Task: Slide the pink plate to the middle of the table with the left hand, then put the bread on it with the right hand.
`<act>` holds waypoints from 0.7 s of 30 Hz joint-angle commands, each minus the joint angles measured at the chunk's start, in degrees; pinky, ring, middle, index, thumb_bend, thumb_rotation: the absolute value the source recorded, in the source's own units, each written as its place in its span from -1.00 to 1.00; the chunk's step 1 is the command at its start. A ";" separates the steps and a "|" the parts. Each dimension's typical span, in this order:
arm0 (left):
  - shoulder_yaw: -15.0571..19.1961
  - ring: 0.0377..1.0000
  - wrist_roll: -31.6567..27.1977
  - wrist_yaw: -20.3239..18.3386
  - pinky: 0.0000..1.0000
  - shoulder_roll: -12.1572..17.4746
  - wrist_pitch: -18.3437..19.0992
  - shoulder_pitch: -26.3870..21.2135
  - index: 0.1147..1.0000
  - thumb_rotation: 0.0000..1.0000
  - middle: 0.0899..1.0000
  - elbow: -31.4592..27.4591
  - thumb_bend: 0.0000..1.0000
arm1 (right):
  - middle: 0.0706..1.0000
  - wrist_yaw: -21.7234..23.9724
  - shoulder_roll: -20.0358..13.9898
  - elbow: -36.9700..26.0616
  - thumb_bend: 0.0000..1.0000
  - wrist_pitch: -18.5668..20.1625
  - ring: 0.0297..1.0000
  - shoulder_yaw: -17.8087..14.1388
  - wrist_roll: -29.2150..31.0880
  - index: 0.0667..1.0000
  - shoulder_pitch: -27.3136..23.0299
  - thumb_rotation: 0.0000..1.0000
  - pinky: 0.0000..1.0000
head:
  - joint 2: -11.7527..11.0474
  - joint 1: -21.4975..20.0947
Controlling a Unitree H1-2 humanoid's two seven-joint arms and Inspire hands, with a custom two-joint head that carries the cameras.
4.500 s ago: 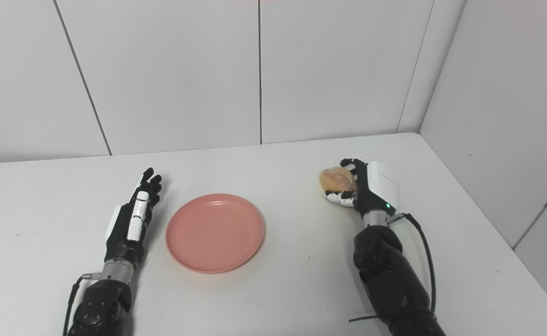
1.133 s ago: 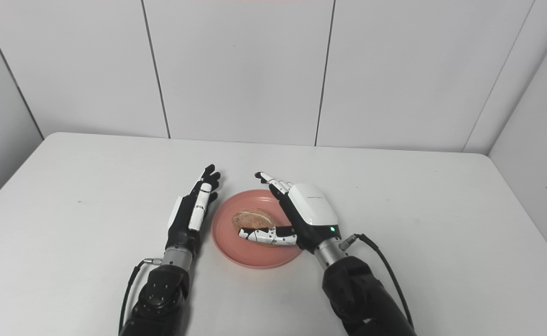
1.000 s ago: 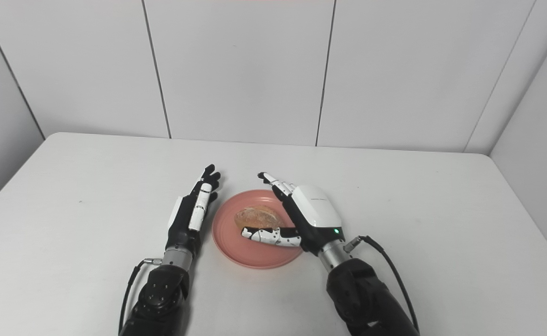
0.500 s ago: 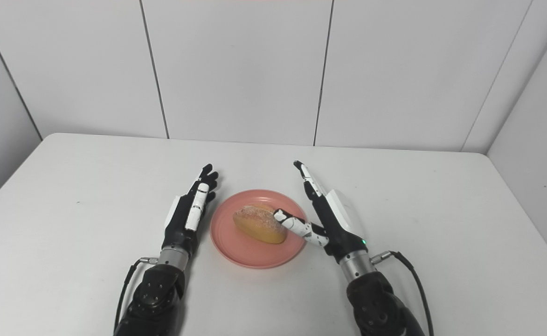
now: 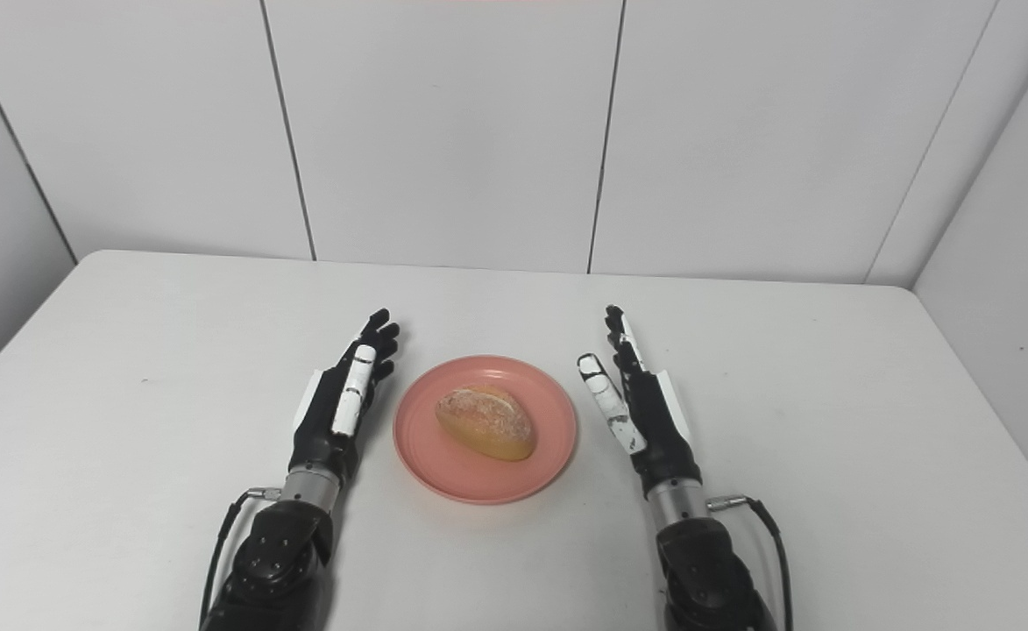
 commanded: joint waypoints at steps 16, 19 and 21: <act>-0.13 0.91 1.07 0.49 0.94 0.54 -0.90 -1.04 0.79 1.00 0.85 -0.77 -0.03 | 1.00 1.05 3.67 -2.73 0.37 8.65 1.00 -2.53 7.08 1.00 -1.93 1.00 1.00 | 0.20 -0.66; -0.23 0.91 1.12 0.32 0.94 0.64 -2.08 -1.23 0.80 1.00 0.86 0.08 -0.01 | 1.00 1.25 4.19 -3.05 0.35 8.59 1.00 -2.92 8.56 1.00 -1.75 1.00 1.00 | 0.13 -0.78; -0.19 0.92 0.83 0.12 0.94 0.58 -2.38 -1.30 0.81 1.00 0.87 0.29 -0.02 | 1.00 1.26 4.64 -3.23 0.32 8.81 1.00 -3.42 9.93 1.00 -1.65 1.00 1.00 | 0.12 -0.77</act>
